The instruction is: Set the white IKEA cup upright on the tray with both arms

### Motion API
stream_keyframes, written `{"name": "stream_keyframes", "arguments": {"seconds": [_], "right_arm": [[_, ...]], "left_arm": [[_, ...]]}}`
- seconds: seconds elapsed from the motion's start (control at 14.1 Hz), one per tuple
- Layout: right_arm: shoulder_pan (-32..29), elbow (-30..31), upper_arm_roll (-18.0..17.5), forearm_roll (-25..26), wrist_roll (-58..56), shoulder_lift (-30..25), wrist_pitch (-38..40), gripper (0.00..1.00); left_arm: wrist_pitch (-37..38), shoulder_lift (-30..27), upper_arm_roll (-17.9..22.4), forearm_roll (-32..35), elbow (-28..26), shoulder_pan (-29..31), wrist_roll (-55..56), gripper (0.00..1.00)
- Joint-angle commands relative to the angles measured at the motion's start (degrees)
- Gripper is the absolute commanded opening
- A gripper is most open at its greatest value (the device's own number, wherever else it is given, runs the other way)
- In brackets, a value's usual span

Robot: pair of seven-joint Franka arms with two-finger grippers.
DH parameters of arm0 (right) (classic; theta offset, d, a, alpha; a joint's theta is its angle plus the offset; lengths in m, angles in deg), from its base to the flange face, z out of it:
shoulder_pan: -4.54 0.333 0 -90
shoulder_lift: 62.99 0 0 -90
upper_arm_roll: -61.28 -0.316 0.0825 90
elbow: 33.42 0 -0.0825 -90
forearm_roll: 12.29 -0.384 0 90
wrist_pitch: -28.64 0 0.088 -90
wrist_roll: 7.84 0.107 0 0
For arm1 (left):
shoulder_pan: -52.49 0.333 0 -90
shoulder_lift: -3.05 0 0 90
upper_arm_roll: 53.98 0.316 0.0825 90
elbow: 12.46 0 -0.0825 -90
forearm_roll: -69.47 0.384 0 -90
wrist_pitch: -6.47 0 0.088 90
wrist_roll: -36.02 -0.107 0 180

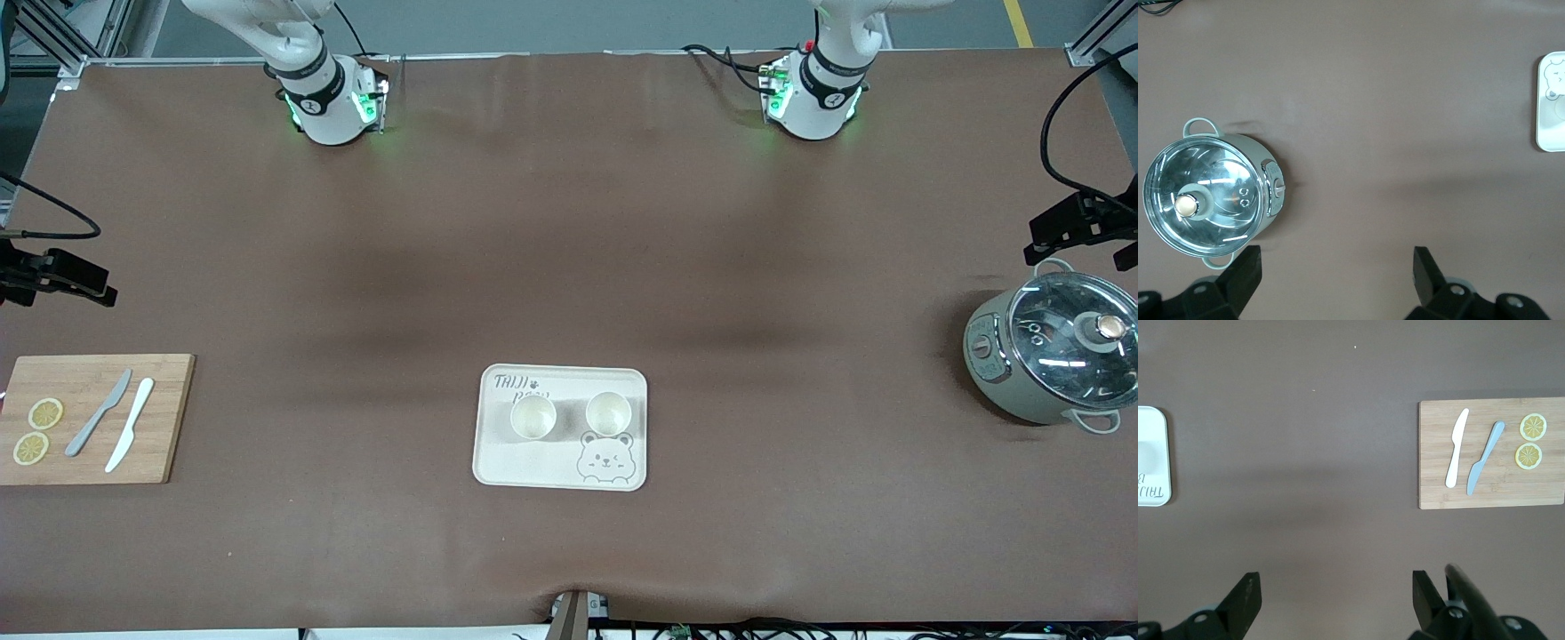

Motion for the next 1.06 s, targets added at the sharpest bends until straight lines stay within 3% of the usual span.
{"name": "stream_keyframes", "arguments": {"seconds": [0.0,0.99], "right_arm": [[-0.7,0.1,-0.6,0.5,-0.6,-1.1,-0.3,1.0],[-0.9,-0.2,-0.6,-1.5,-0.6,-0.8,-0.4,1.0]], "left_arm": [[-0.2,-0.2,-0.4,1.2,0.0,0.4,-1.0,1.0],[1.0,0.3,-0.3,1.1,-0.3,0.5,-0.2,1.0]]}}
